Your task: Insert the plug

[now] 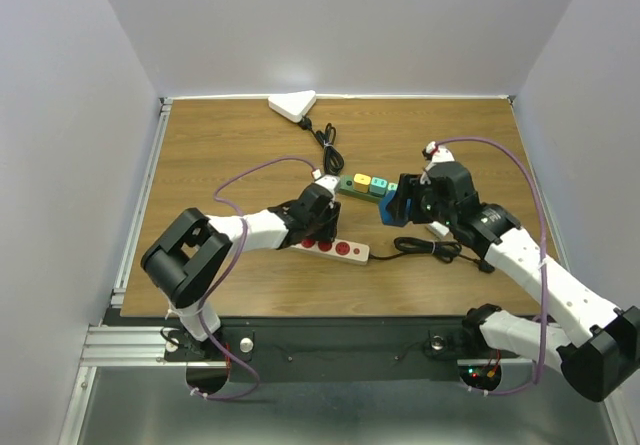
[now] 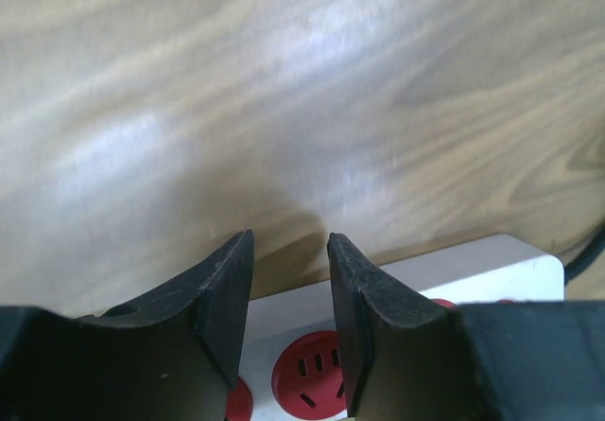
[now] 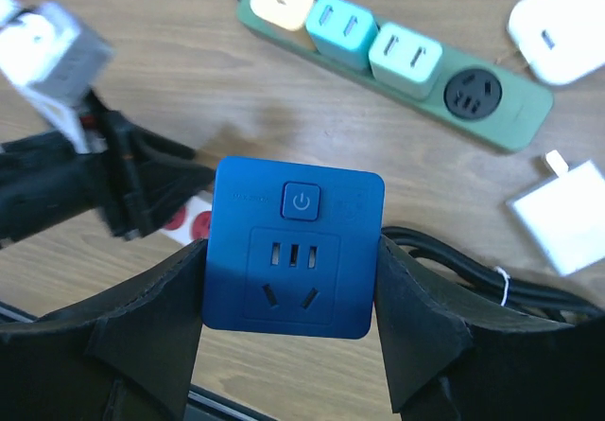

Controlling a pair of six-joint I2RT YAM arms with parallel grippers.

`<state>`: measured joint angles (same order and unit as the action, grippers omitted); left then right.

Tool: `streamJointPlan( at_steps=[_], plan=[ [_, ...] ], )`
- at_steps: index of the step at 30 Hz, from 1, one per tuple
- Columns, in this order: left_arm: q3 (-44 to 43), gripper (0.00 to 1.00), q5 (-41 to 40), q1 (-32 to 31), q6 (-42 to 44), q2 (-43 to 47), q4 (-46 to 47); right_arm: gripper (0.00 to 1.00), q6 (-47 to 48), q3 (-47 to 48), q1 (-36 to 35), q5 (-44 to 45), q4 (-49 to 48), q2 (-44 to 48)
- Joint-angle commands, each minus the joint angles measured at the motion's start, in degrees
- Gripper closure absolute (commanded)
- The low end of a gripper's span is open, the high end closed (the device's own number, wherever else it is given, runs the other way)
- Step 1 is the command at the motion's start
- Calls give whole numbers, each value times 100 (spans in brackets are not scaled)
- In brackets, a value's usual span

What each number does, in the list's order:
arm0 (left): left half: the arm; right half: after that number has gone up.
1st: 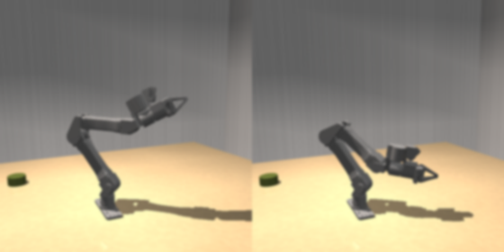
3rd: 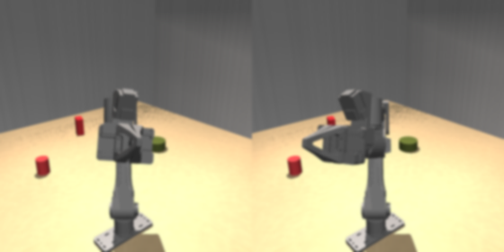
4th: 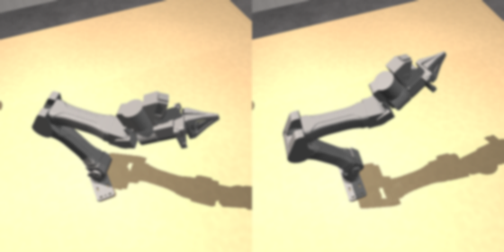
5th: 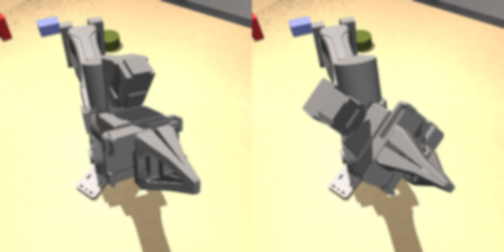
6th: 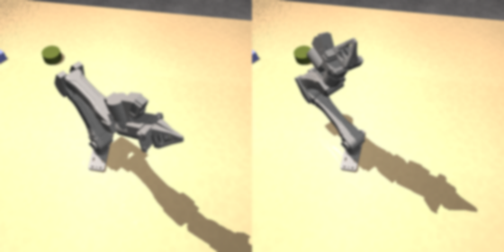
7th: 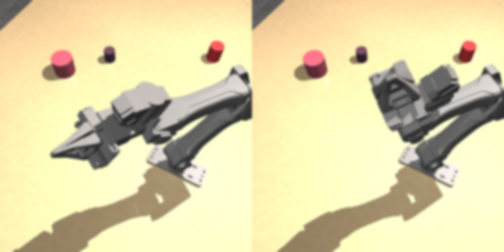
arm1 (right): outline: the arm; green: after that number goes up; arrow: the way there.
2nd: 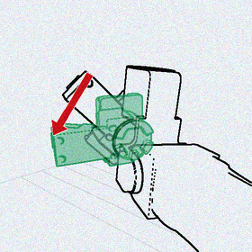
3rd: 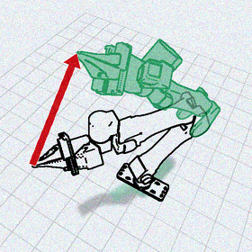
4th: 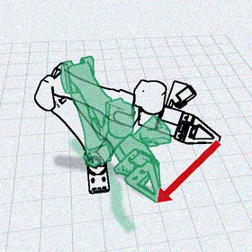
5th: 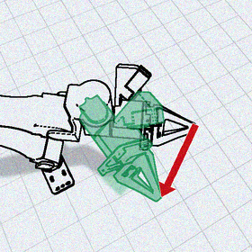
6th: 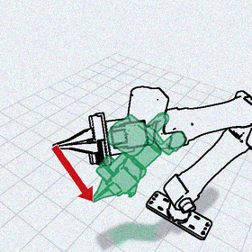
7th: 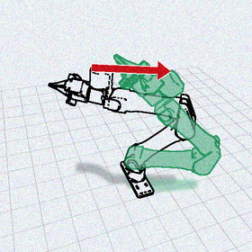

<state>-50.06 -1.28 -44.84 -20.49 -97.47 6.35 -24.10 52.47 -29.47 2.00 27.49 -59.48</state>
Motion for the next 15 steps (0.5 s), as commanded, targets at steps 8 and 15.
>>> streamJointPlan(
  at_steps=[8,15],
  plan=[
    [884,22,-565,-122,-957,1247,-670,100,-1439,-17,-1947,1741,-613,-529],
    [1472,17,-1111,-121,-1264,2116,-530,100,-1826,44,-2659,2296,-648,-872]
  ],
)
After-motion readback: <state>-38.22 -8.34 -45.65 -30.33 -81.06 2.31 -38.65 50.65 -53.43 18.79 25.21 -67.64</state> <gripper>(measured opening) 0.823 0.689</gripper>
